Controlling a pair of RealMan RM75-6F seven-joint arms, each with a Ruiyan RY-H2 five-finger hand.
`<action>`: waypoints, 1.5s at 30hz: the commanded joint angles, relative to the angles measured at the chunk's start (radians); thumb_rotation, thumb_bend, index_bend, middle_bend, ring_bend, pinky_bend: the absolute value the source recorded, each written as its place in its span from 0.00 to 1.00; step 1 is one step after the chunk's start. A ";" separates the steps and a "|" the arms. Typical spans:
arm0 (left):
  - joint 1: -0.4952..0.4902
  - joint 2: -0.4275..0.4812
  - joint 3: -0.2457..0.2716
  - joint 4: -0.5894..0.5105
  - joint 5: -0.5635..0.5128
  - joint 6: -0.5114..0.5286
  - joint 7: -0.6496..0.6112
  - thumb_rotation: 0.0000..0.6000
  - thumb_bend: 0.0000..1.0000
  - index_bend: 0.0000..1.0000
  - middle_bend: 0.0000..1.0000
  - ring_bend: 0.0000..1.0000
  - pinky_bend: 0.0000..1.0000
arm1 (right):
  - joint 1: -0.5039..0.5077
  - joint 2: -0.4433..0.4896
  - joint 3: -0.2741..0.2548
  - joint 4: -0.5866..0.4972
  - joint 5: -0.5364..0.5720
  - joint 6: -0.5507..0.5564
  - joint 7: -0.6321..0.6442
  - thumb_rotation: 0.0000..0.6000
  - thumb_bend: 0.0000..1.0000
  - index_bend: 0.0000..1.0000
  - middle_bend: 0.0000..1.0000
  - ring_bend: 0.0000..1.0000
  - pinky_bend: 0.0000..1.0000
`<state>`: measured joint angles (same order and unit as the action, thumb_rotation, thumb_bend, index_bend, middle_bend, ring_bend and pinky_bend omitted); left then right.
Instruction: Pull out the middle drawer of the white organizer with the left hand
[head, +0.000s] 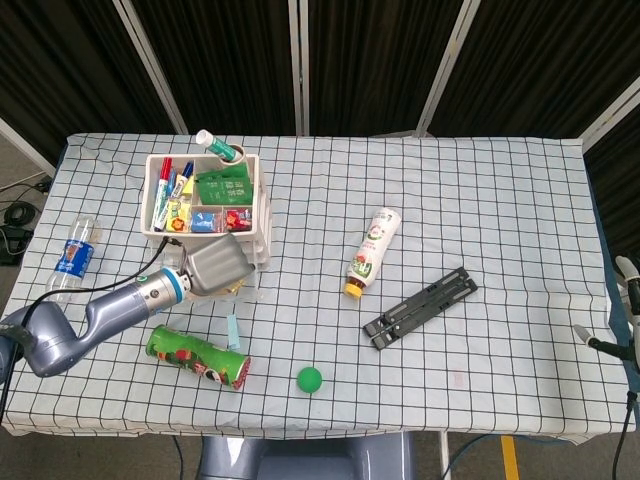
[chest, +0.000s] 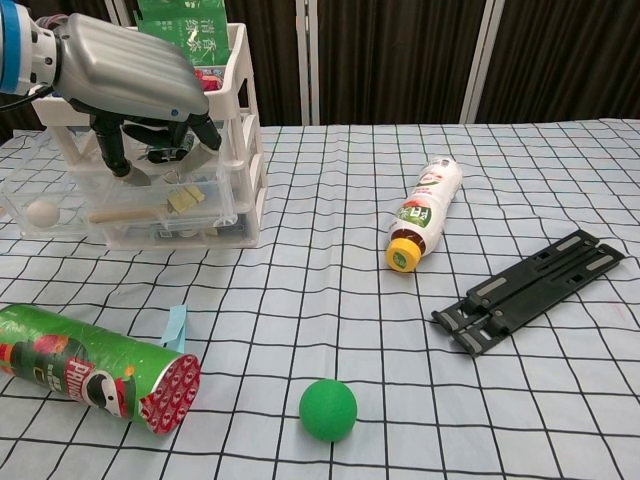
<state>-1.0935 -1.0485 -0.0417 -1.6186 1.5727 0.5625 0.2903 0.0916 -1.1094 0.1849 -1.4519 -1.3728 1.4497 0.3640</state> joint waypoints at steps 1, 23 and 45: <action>-0.003 -0.004 -0.001 0.000 -0.003 -0.003 0.003 1.00 0.24 0.50 0.88 0.81 0.73 | 0.000 0.000 0.001 0.000 0.001 0.001 0.001 1.00 0.03 0.00 0.00 0.00 0.00; -0.007 -0.032 0.006 0.016 -0.020 -0.006 0.022 1.00 0.31 0.51 0.88 0.82 0.73 | -0.004 0.004 0.002 -0.004 -0.002 0.009 0.001 1.00 0.03 0.00 0.00 0.00 0.00; 0.005 -0.001 0.001 -0.004 -0.011 0.042 0.006 1.00 0.52 0.55 0.88 0.82 0.73 | -0.006 0.003 -0.001 -0.010 -0.012 0.017 -0.005 1.00 0.03 0.00 0.00 0.00 0.00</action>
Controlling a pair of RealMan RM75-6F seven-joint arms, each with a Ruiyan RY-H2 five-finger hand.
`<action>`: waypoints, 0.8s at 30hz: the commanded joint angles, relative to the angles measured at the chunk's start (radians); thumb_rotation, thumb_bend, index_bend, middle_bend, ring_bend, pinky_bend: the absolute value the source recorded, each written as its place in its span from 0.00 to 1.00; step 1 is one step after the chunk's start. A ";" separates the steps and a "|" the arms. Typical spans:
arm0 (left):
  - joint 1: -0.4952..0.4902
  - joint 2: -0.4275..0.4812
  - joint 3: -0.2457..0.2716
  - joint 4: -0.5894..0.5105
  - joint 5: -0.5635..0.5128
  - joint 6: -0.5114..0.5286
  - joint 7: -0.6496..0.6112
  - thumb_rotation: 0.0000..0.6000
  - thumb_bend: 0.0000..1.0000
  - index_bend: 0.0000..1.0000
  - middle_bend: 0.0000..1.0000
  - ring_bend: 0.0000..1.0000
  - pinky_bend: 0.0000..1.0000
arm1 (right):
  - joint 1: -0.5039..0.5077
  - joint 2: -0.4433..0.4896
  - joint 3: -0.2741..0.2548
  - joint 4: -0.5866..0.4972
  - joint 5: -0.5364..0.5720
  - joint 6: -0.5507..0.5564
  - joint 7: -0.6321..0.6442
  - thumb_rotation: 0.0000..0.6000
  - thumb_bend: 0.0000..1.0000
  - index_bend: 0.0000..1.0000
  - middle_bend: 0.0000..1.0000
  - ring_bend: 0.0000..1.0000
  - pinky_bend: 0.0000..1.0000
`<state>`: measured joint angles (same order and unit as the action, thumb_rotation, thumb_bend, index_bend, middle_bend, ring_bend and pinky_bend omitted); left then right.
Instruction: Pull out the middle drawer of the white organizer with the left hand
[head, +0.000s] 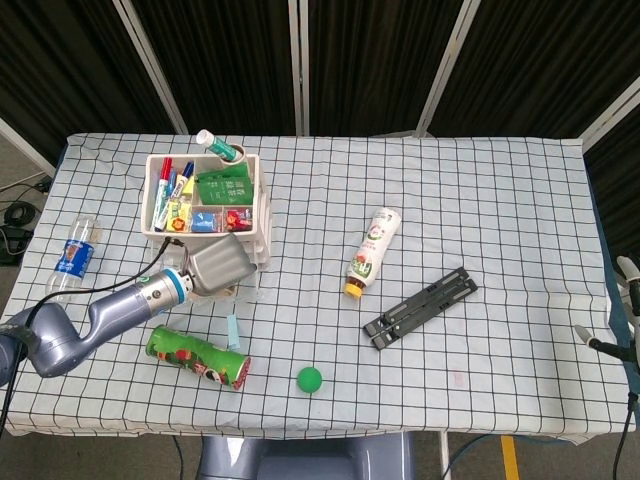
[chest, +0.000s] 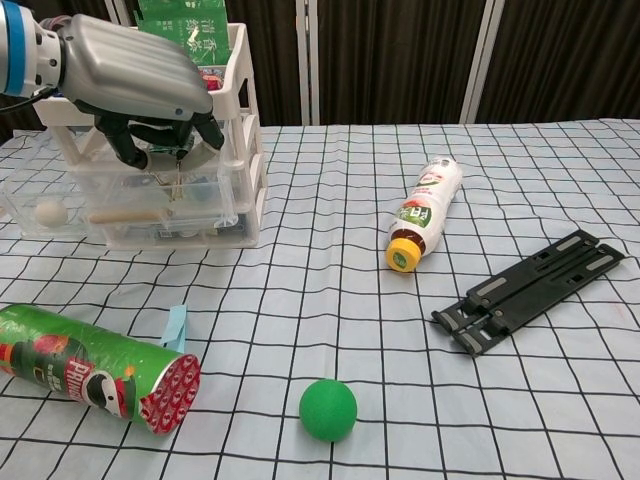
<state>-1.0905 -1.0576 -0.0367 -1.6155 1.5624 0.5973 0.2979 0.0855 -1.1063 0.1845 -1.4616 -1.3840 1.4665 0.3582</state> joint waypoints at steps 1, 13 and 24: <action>0.003 0.013 -0.006 -0.012 -0.002 0.010 -0.002 1.00 0.52 0.55 0.88 0.82 0.73 | 0.000 0.001 -0.001 -0.001 -0.002 0.000 0.001 1.00 0.03 0.00 0.00 0.00 0.00; 0.031 0.091 -0.024 -0.081 -0.012 0.063 0.002 1.00 0.52 0.56 0.88 0.82 0.73 | -0.005 0.006 -0.004 -0.009 -0.014 0.013 0.011 1.00 0.03 0.00 0.00 0.00 0.00; 0.108 0.231 -0.040 -0.194 -0.016 0.169 0.009 1.00 0.52 0.56 0.88 0.82 0.73 | -0.011 0.013 -0.015 -0.028 -0.046 0.035 0.013 1.00 0.03 0.00 0.00 0.00 0.00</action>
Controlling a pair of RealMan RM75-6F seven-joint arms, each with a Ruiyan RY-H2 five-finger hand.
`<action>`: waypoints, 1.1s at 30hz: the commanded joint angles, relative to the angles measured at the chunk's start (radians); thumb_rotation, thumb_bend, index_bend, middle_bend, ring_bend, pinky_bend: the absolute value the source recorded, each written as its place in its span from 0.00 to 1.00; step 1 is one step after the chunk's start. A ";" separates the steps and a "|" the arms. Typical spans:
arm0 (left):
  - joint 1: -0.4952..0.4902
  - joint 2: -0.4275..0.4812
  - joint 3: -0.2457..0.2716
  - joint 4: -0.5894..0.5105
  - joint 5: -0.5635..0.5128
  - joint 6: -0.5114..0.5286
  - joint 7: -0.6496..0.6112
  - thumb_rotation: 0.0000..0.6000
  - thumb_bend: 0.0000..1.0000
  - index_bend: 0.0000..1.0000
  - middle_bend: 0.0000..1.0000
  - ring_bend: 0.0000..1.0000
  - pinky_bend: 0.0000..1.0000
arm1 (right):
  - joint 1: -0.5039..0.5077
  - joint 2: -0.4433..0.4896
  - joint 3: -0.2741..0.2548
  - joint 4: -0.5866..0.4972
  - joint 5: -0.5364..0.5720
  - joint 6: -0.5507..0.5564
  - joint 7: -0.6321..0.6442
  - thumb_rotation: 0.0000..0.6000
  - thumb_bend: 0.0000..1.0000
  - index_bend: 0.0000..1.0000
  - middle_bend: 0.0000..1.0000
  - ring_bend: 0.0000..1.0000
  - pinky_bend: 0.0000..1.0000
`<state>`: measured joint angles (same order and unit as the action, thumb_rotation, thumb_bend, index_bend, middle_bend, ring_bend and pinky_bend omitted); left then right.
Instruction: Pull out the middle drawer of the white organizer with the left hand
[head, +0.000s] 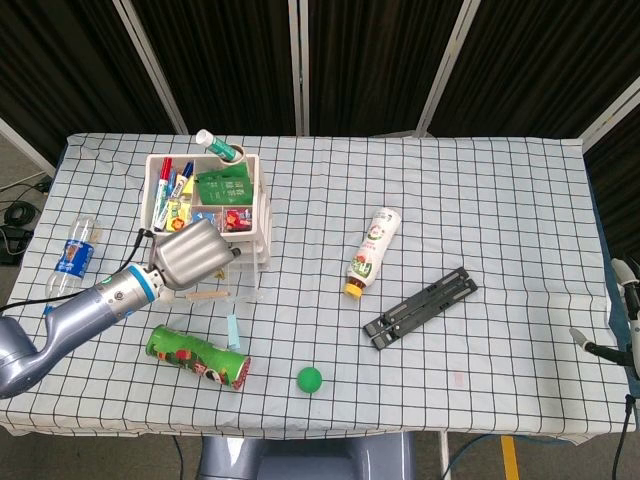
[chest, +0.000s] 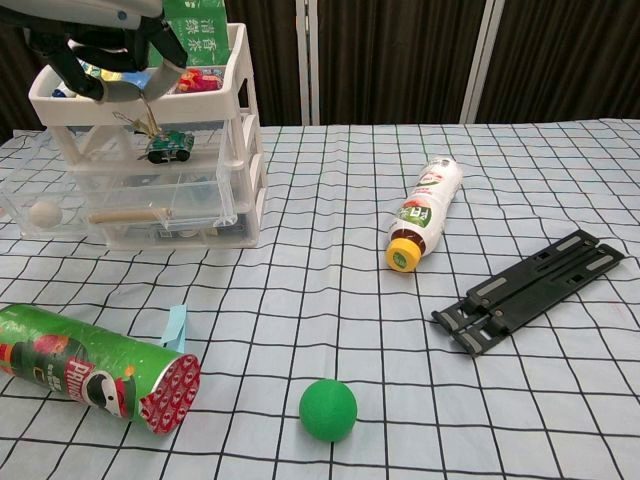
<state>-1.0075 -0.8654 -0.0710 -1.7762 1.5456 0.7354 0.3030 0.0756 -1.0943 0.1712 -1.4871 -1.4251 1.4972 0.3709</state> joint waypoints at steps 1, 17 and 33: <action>0.034 0.053 -0.006 -0.044 0.002 0.041 0.005 1.00 0.52 0.56 0.88 0.82 0.73 | -0.002 0.002 -0.002 -0.004 -0.008 0.007 0.001 1.00 0.03 0.00 0.00 0.00 0.00; 0.240 0.193 0.052 -0.139 0.050 0.203 0.024 1.00 0.52 0.56 0.88 0.82 0.73 | -0.008 0.006 -0.027 -0.027 -0.061 0.035 -0.008 1.00 0.03 0.00 0.00 0.00 0.00; 0.384 0.122 0.110 -0.031 0.065 0.265 0.012 1.00 0.52 0.58 0.88 0.82 0.73 | -0.011 0.008 -0.050 -0.051 -0.102 0.054 -0.034 1.00 0.03 0.00 0.00 0.00 0.00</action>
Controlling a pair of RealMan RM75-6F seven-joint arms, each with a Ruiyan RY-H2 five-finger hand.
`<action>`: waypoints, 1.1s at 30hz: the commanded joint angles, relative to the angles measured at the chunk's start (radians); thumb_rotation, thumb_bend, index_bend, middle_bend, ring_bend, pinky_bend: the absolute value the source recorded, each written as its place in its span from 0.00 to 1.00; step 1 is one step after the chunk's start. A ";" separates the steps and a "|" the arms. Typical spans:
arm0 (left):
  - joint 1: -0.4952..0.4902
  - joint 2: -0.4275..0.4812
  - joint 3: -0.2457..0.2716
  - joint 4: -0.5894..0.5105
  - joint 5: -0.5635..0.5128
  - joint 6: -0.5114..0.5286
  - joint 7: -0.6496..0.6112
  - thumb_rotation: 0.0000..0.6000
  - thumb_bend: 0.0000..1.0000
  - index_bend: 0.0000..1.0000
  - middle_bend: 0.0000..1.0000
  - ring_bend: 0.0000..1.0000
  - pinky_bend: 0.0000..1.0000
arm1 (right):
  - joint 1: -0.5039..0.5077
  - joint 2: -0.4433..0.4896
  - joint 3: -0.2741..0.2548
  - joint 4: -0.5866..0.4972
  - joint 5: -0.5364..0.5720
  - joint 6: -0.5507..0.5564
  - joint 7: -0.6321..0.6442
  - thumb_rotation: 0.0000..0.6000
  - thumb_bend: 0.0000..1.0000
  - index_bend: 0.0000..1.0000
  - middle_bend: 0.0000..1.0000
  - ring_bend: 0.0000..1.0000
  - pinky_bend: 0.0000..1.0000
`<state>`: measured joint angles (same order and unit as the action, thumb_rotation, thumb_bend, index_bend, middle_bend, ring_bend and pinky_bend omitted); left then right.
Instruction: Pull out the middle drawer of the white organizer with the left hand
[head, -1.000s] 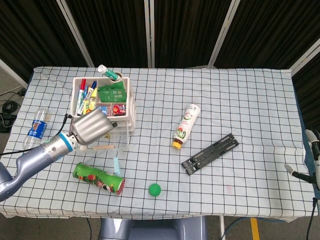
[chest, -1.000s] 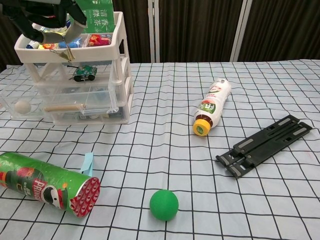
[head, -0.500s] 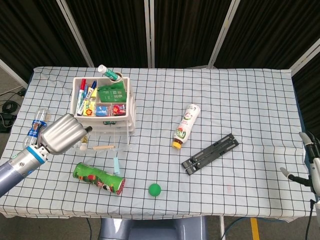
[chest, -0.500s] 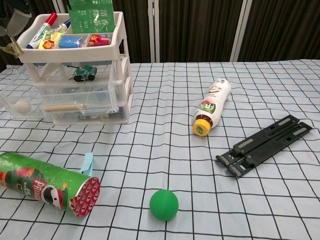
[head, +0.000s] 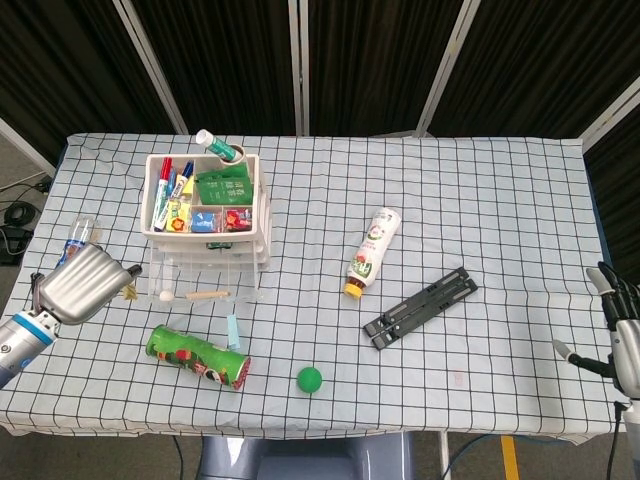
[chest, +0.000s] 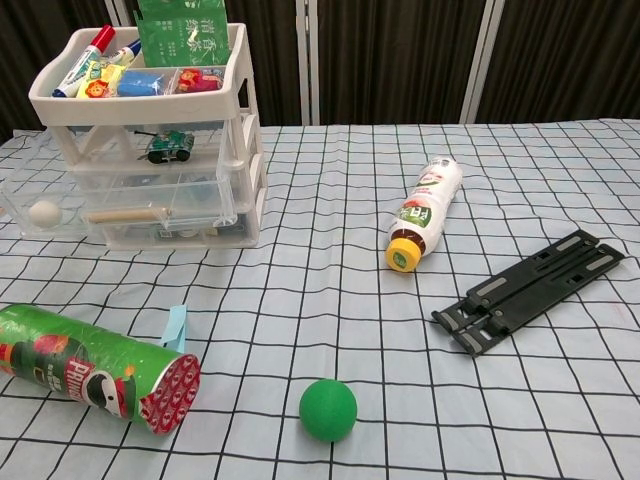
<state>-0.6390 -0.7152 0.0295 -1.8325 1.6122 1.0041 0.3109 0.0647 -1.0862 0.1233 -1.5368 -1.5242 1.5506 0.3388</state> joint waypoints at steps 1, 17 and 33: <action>0.021 -0.039 0.011 0.035 -0.005 -0.007 0.006 1.00 0.52 0.58 0.88 0.82 0.73 | 0.000 -0.001 -0.003 -0.002 -0.005 0.002 -0.003 1.00 0.03 0.00 0.00 0.00 0.00; 0.034 -0.301 -0.012 0.246 -0.149 -0.092 0.111 1.00 0.52 0.55 0.88 0.82 0.73 | -0.004 -0.003 -0.026 -0.020 -0.049 0.026 -0.028 1.00 0.03 0.00 0.00 0.00 0.00; 0.084 -0.425 -0.044 0.293 -0.218 0.011 0.136 1.00 0.34 0.38 0.88 0.81 0.72 | -0.009 -0.008 -0.044 -0.032 -0.082 0.048 -0.060 1.00 0.03 0.00 0.00 0.00 0.00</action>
<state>-0.5678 -1.1329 -0.0107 -1.5406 1.3928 0.9934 0.4623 0.0560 -1.0939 0.0792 -1.5684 -1.6057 1.5978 0.2794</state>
